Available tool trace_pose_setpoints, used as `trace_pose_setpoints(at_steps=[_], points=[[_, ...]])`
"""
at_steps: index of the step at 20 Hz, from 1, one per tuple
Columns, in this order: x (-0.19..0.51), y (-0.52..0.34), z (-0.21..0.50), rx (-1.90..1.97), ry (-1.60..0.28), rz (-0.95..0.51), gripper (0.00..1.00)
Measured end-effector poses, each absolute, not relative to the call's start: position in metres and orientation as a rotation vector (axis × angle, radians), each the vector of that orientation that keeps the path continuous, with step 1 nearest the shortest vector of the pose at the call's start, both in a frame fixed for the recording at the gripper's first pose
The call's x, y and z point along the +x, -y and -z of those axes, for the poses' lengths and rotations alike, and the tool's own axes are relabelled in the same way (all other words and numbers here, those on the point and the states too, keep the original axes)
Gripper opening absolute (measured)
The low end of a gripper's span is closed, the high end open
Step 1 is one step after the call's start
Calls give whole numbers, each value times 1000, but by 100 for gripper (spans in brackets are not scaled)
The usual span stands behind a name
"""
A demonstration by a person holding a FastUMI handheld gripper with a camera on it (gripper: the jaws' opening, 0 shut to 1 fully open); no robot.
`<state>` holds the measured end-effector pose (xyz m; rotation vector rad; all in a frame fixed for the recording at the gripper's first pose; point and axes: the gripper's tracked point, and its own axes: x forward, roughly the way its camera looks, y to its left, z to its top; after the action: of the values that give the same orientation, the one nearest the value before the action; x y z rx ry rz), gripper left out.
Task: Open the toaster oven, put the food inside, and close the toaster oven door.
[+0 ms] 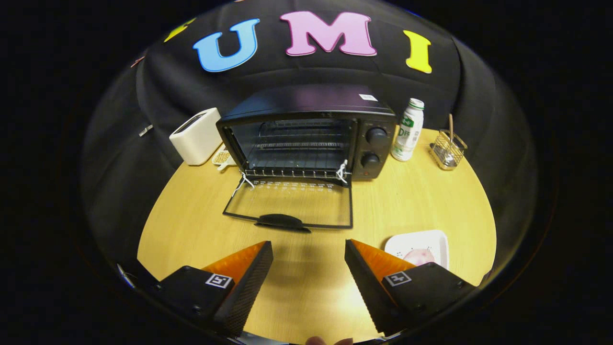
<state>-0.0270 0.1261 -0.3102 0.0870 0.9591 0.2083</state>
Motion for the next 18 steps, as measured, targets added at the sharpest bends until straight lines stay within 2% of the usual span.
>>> trace_pose_setpoints(at_steps=[8,13,18], points=[[-44,11,310,84,-1130,-211,99],[-41,87,364,67,-1321,-162,99],[-39,123,415,60,-1469,-125,99]])
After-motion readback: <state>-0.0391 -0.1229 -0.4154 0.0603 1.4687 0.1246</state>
